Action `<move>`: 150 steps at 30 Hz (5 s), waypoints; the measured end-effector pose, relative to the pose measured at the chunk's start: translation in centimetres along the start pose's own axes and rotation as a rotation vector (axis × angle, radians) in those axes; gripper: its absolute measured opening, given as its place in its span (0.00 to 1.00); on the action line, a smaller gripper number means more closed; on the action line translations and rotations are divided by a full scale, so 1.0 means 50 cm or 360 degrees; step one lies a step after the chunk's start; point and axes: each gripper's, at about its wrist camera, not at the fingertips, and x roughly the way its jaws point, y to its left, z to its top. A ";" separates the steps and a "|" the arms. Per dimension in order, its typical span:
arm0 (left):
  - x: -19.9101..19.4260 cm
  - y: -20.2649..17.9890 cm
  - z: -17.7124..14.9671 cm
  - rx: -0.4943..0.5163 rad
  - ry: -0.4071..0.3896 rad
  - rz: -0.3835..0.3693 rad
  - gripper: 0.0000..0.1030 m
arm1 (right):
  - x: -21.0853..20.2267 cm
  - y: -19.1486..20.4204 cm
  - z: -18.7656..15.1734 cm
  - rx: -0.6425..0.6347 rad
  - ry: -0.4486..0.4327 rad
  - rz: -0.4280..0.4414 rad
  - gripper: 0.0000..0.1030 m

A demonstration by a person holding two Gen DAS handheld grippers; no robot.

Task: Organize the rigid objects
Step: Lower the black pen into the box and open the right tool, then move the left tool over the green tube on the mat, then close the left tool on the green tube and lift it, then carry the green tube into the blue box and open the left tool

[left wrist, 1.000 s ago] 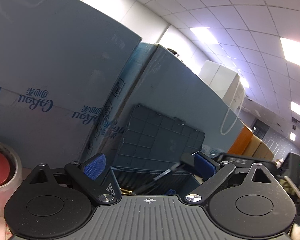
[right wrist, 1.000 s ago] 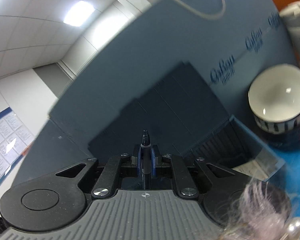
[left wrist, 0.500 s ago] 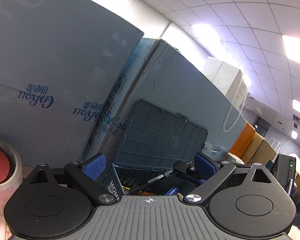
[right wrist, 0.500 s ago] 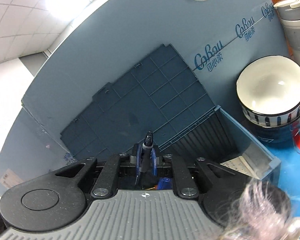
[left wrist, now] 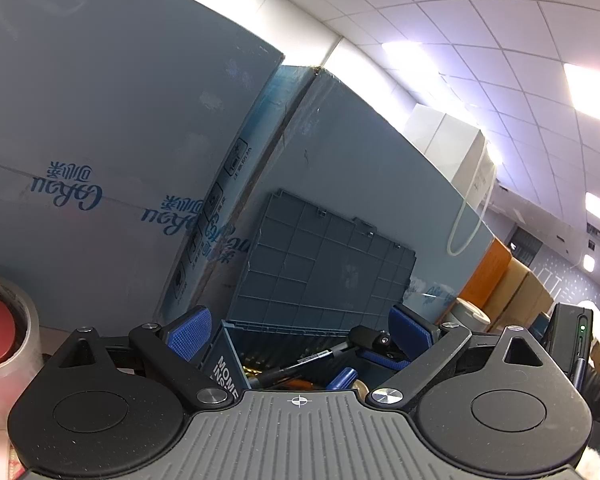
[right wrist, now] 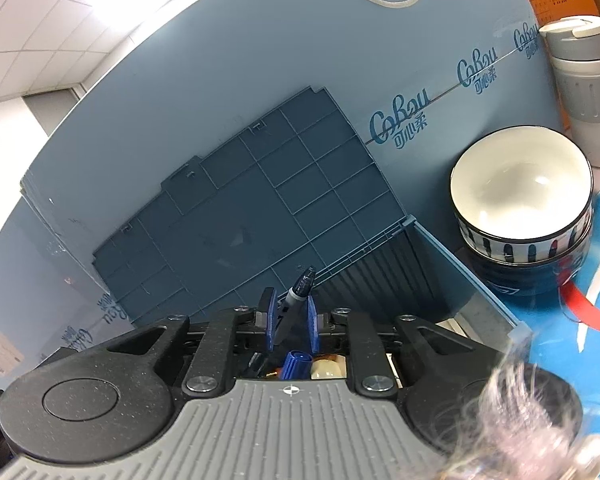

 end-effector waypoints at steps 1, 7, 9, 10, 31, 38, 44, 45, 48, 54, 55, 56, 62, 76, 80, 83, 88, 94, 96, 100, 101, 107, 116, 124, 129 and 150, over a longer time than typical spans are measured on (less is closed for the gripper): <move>0.000 0.000 0.000 0.0001 0.0000 0.0000 0.94 | -0.001 0.000 0.000 -0.0005 0.0005 -0.0009 0.17; 0.001 -0.004 -0.004 0.0011 0.0011 -0.0007 0.94 | -0.016 0.004 0.000 -0.0014 -0.0003 -0.0063 0.34; 0.002 -0.006 -0.004 0.0015 0.0013 -0.0013 0.94 | -0.028 0.005 0.003 -0.0015 -0.0024 -0.0066 0.38; 0.002 -0.006 -0.004 0.0016 0.0014 -0.0017 0.94 | -0.035 0.006 0.005 -0.0023 -0.0036 -0.0067 0.42; 0.001 -0.125 -0.033 0.0214 0.0075 -0.0283 0.94 | -0.310 -0.139 0.000 0.0006 -0.0544 -0.0092 0.70; 0.008 -0.204 -0.076 0.0372 0.0102 -0.0341 0.94 | -0.378 -0.229 -0.023 -0.0053 -0.0814 -0.0326 0.75; 0.036 -0.277 -0.112 0.0505 0.0133 -0.0354 0.94 | -0.424 -0.307 -0.037 0.0018 -0.1074 -0.0506 0.82; 0.042 -0.289 -0.119 0.0536 0.0147 -0.0395 0.94 | -0.431 -0.321 -0.040 0.0053 -0.1115 -0.0516 0.83; 0.073 -0.325 -0.145 0.0623 0.0218 -0.0555 0.94 | -0.443 -0.364 -0.047 0.0161 -0.1197 -0.0510 0.83; 0.142 -0.423 -0.227 0.0903 0.0406 -0.0643 0.94 | -0.454 -0.424 -0.060 0.0310 -0.1263 -0.0561 0.83; 0.156 -0.436 -0.238 0.0937 0.0431 -0.0641 0.94 | -0.457 -0.433 -0.060 0.0350 -0.1264 -0.0556 0.83; 0.168 -0.447 -0.247 0.0966 0.0454 -0.0643 0.94 | -0.459 -0.439 -0.060 0.0379 -0.1265 -0.0551 0.83; 0.271 -0.488 -0.291 0.0974 0.0629 -0.0588 0.93 | -0.458 -0.450 -0.063 0.0426 -0.1233 -0.0567 0.84; 0.408 -0.510 -0.355 0.0987 0.0783 -0.0283 0.50 | -0.451 -0.451 -0.059 0.0439 -0.1205 -0.0592 0.84; 0.409 -0.507 -0.352 0.1027 0.0760 -0.0261 0.28 | -0.447 -0.453 -0.059 0.0435 -0.1193 -0.0603 0.84; 0.406 -0.491 -0.337 0.0965 0.0782 -0.0303 0.27 | -0.442 -0.456 -0.057 0.0431 -0.1180 -0.0615 0.84; 0.367 -0.477 -0.315 0.0947 0.0710 -0.0382 0.27 | -0.435 -0.458 -0.056 0.0423 -0.1158 -0.0623 0.84; 0.275 -0.453 -0.265 0.0917 0.0550 -0.0499 0.25 | -0.430 -0.462 -0.056 0.0428 -0.1130 -0.0630 0.84; 0.239 -0.439 -0.243 0.0872 0.0489 -0.0541 0.24 | -0.429 -0.462 -0.056 0.0426 -0.1129 -0.0632 0.84; 0.160 -0.409 -0.186 0.0770 0.0306 -0.0615 0.22 | -0.435 -0.462 -0.058 0.0432 -0.1164 -0.0624 0.84; 0.142 -0.401 -0.169 0.0738 0.0253 -0.0619 0.22 | -0.435 -0.462 -0.059 0.0433 -0.1165 -0.0624 0.84; 0.049 -0.350 -0.058 0.0601 -0.0120 -0.0527 0.21 | -0.437 -0.462 -0.061 0.0445 -0.1149 -0.0604 0.84; -0.002 -0.244 0.027 0.0657 -0.0283 -0.0121 0.21 | -0.434 -0.457 -0.061 0.0428 -0.1128 -0.0593 0.84; 0.037 -0.226 0.009 0.1046 0.0038 0.0143 0.21 | -0.432 -0.450 -0.060 0.0407 -0.1110 -0.0581 0.84; 0.086 -0.235 0.009 0.1268 0.0352 0.0183 0.21 | -0.427 -0.447 -0.059 0.0382 -0.1102 -0.0582 0.84; 0.248 -0.223 -0.091 0.1279 0.0716 0.0161 0.30 | -0.413 -0.448 -0.055 0.0359 -0.1038 -0.0605 0.84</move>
